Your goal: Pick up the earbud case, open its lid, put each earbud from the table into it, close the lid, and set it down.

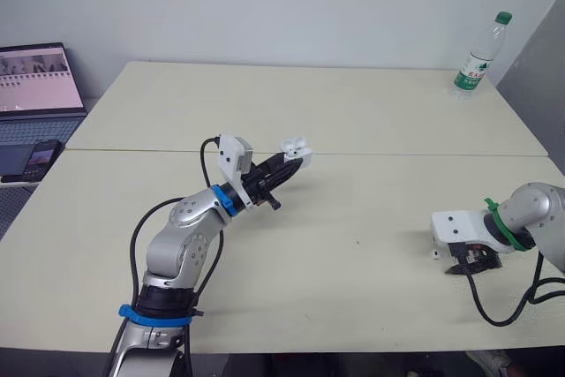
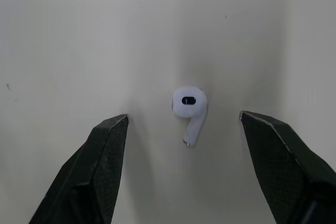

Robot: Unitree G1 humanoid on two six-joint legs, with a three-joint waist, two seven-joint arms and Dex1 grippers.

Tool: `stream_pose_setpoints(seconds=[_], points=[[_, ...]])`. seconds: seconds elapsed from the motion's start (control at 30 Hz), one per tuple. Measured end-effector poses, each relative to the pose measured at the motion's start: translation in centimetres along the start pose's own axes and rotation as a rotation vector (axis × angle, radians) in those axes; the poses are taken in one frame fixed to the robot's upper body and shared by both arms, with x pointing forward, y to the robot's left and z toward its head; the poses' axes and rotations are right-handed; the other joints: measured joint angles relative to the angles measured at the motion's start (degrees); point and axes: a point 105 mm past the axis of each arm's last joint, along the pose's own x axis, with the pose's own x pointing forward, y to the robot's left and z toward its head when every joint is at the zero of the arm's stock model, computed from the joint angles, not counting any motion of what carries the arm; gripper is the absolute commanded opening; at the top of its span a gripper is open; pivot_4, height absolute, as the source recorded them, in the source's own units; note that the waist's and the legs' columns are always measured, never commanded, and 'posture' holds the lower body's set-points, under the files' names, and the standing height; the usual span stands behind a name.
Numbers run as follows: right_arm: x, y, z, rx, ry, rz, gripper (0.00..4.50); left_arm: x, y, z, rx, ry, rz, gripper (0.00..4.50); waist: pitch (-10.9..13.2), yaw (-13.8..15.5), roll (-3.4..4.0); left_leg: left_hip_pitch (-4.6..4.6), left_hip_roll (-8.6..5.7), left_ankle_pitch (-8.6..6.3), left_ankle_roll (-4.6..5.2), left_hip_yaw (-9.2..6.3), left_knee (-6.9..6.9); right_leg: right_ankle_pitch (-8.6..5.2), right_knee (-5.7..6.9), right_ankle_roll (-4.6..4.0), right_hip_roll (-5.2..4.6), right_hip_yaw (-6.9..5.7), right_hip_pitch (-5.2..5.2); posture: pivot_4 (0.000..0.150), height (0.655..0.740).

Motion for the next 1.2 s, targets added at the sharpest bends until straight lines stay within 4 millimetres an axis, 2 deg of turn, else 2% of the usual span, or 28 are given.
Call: stream_pose_setpoints(seconds=[0.13,0.27,0.47,0.83,1.13,1.2], points=[[-0.6,0.3,0.2,0.077,0.066,-0.039,3.6,0.0,-0.2,-0.2,-0.01,-0.004,0.002,0.78,0.0,0.0,0.0,-0.02,-0.01,0.0,0.0,-0.02,0.0,0.0,-0.02,0.0,-0.03,0.0,0.0,0.15,0.7362],[-0.2,0.1,-0.2,0.141,0.113,-0.065,3.6,0.0,-0.3,-0.2,-0.015,-0.008,0.001,0.78,0.0,0.0,0.0,0.0,-0.03,0.0,0.0,0.03,0.01,0.0,-0.02,0.0,-0.04,-0.01,0.0,0.15,0.7362],[0.2,-0.2,0.8,0.231,0.079,-0.069,3.6,0.0,-0.4,-0.2,-0.015,-0.008,-0.001,0.78,0.0,0.1,0.0,-0.04,-0.03,0.0,0.0,-0.06,0.01,0.0,-0.03,0.0,0.03,-0.03,0.0,0.15,0.7362],[0.6,0.1,1.1,0.277,0.074,-0.04,3.6,-0.1,-0.4,-0.3,-0.016,-0.006,0.001,0.78,0.0,0.0,0.0,-0.05,-0.07,-0.01,0.01,-0.03,0.01,0.0,-0.04,0.01,0.03,-0.06,-0.01,0.15,0.7362],[0.5,-0.4,2.0,0.277,0.053,-0.056,3.6,-0.1,-0.3,-0.4,-0.015,-0.003,0.003,0.78,0.0,0.0,0.0,-0.06,-0.08,-0.01,0.01,-0.03,0.01,0.0,-0.04,0.01,0.06,-0.06,-0.01,0.15,0.7362],[0.7,-0.4,1.9,0.276,0.057,-0.054,3.25,-0.1,-0.3,-0.4,-0.015,-0.003,0.003,0.78,0.0,0.0,0.0,-0.06,-0.08,-0.01,0.01,-0.02,0.01,0.0,-0.04,0.01,0.06,-0.06,-0.02,0.15,0.7362]])
